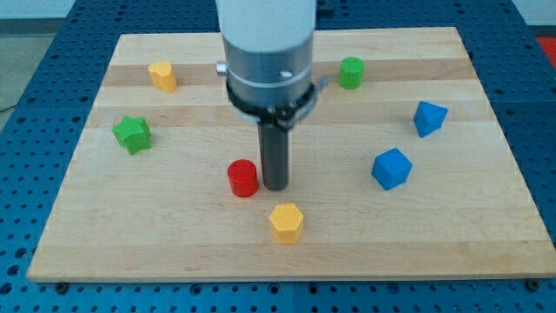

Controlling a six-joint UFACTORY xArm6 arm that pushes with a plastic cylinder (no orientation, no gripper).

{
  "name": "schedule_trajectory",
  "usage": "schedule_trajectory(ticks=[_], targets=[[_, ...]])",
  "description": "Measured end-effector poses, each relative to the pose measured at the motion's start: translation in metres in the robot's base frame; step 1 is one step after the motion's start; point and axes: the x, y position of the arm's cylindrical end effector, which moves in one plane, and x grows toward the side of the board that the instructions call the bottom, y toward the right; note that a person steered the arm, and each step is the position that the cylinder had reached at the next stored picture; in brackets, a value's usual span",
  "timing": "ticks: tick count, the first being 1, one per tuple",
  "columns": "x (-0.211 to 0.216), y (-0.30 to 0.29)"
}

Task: Move red circle closer to the yellow hexagon

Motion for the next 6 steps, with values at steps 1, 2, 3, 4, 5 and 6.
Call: schedule_trajectory(ticks=[1,2,3,4,5,6], targets=[[-0.036,-0.022],[-0.013,-0.05],[0.023,-0.043],[0.008,-0.054],[-0.006,-0.052],[0.012,-0.042]])
